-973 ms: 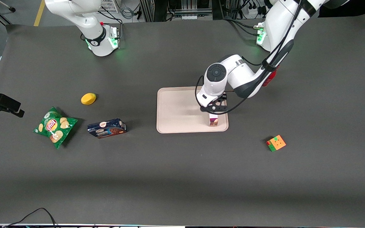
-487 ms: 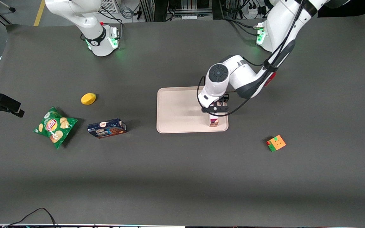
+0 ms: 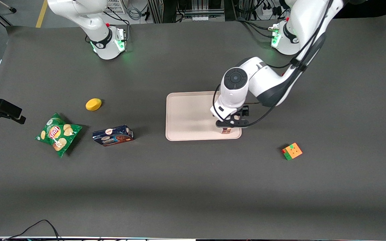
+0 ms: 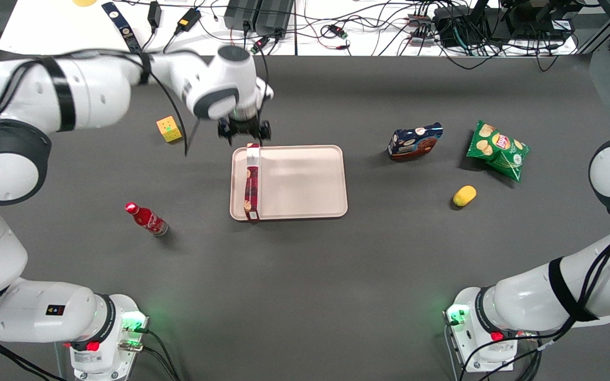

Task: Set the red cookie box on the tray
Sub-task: 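Raise the left gripper away from the box on the tray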

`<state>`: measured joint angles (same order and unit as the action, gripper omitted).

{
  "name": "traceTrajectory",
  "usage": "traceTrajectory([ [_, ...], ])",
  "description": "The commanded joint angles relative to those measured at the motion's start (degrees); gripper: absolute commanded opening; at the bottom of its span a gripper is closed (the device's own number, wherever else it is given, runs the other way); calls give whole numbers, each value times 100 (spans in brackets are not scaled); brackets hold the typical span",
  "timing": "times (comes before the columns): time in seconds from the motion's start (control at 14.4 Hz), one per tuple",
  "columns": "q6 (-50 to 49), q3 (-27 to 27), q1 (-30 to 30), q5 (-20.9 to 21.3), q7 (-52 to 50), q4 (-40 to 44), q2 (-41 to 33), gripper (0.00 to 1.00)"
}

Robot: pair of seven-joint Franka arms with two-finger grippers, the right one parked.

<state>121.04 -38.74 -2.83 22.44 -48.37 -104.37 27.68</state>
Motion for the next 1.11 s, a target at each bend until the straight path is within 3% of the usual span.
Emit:
traceTrajectory([
  [0.0, -1554, 7, 220, -265, 1266, 1266, -201, 100],
  [0.28, -2522, 225, 713, -661, 2671, 1893, -657, 100],
  [0.49, -2752, 1094, 687, -1284, 3173, 1903, -1299, 100],
  [0.63, -2805, 1726, 696, -1538, 4050, 1868, -1572, 100],
  [0.76, -2867, 2570, 678, -2267, 4387, 1859, -1731, 100],
  [1.04, -2876, 3092, 661, -2305, 4986, 1535, -2195, 100],
])
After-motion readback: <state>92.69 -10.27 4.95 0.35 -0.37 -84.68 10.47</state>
